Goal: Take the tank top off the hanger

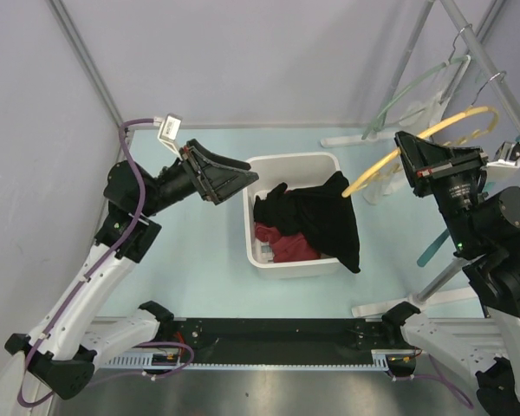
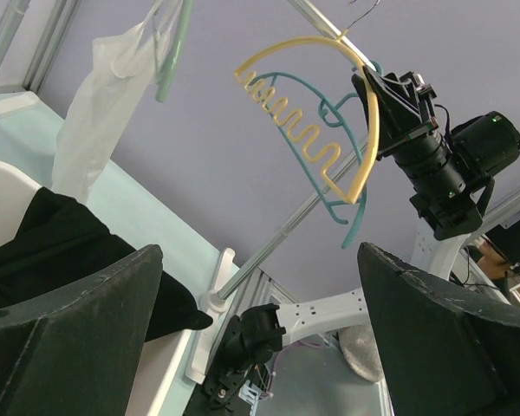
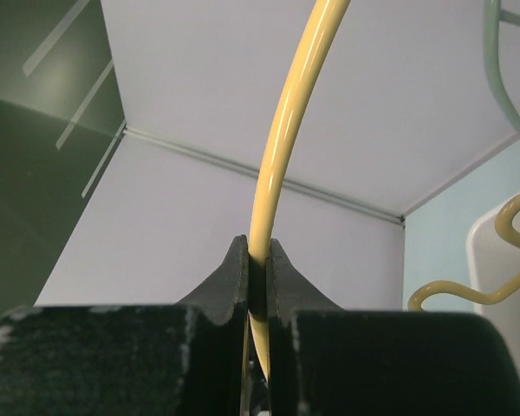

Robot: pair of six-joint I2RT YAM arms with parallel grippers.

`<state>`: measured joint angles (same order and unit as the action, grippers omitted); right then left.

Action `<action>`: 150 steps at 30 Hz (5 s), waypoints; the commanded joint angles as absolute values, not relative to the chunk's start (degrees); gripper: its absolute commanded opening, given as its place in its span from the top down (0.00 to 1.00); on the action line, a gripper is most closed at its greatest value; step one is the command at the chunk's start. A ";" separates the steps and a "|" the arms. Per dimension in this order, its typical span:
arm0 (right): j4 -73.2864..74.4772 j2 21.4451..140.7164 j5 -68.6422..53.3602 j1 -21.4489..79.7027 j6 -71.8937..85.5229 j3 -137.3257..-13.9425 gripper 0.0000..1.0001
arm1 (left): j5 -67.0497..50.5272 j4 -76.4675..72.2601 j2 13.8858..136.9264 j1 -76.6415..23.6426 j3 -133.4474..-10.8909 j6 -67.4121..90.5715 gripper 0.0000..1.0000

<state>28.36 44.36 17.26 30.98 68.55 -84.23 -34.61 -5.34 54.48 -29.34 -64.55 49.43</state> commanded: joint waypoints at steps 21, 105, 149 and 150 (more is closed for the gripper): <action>20.65 45.09 47.80 35.77 77.17 -80.95 1.00 | -36.56 -5.36 55.28 -29.27 -65.57 48.25 0.00; 76.30 38.59 8.91 29.09 16.17 -111.28 0.00 | -38.41 -5.27 56.07 -29.36 -58.98 45.00 0.01; 35.95 75.23 49.84 28.22 20.74 -107.32 0.27 | -37.18 7.64 49.40 -29.27 -58.80 34.63 0.01; 36.12 75.23 49.05 26.47 20.92 -107.23 0.27 | -37.09 7.73 49.39 -29.27 -58.71 34.54 0.01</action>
